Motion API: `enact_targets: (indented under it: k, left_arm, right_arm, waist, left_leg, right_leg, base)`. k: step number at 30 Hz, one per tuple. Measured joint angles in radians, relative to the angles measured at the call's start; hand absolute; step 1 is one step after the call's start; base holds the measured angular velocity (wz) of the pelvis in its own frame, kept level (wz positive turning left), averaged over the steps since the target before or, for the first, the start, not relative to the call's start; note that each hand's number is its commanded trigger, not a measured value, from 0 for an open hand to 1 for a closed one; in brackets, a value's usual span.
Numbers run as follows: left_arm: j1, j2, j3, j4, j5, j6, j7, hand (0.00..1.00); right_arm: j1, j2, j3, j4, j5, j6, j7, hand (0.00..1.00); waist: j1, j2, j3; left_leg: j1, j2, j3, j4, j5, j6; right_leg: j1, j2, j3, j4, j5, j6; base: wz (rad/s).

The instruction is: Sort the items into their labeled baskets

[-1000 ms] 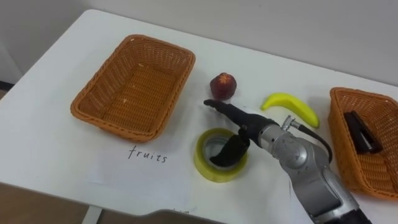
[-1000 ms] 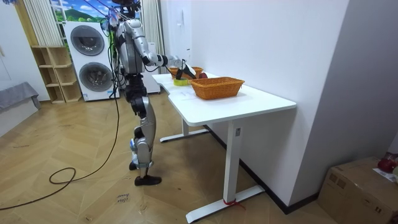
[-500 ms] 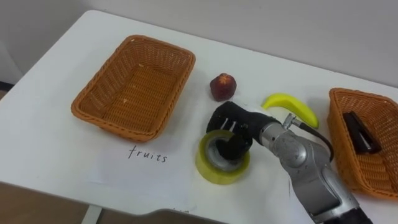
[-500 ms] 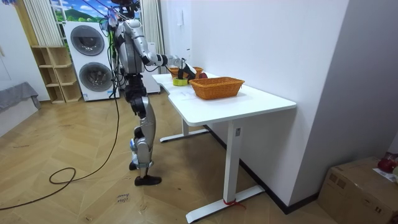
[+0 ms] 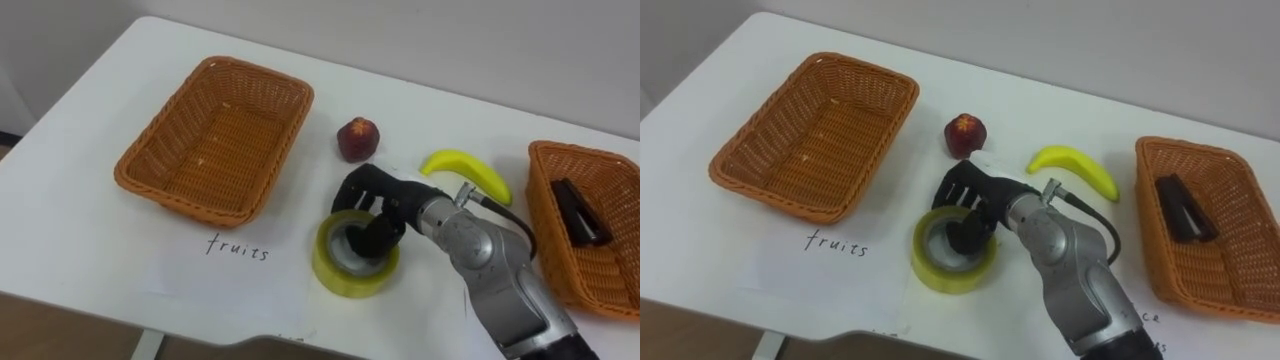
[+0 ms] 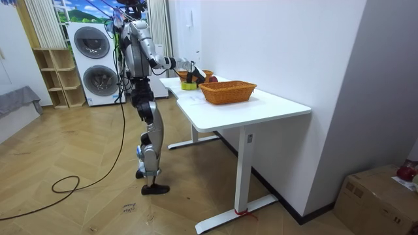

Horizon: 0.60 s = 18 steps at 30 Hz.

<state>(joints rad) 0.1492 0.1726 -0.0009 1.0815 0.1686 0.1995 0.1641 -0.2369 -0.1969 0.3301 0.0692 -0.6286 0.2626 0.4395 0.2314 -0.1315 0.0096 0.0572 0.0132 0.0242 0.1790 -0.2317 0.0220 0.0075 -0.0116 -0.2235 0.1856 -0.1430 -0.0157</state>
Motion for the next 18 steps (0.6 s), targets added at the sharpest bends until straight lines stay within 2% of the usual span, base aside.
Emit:
enact_targets:
  k: [13, 18]
  left_arm:
    - [-0.002, -0.001, -0.001, -0.012, -0.001, -0.001, 0.003, 0.00]
    - [0.000, -0.001, 0.013, -0.010, -0.002, -0.017, 0.005, 0.00]
  right_arm:
    - [0.000, 0.000, -0.001, -0.008, 0.005, 0.000, 0.003, 1.00]
    - [0.006, -0.009, -0.003, -0.054, -0.003, -0.001, 0.022, 1.00]
  waist:
    - [-0.010, 0.000, 0.0001]
    - [-0.023, 0.002, 0.0016]
  left_leg:
    - [0.004, 0.000, 0.003, -0.002, 0.000, 0.000]
    - [0.004, 0.000, 0.005, 0.001, 0.000, 0.000]
  right_leg:
    - [-0.003, 0.000, 0.009, 0.000, 0.000, 0.000]
    - [-0.003, -0.001, 0.019, 0.000, 0.000, 0.000]
  base:
    - [0.00]
    - [-0.02]
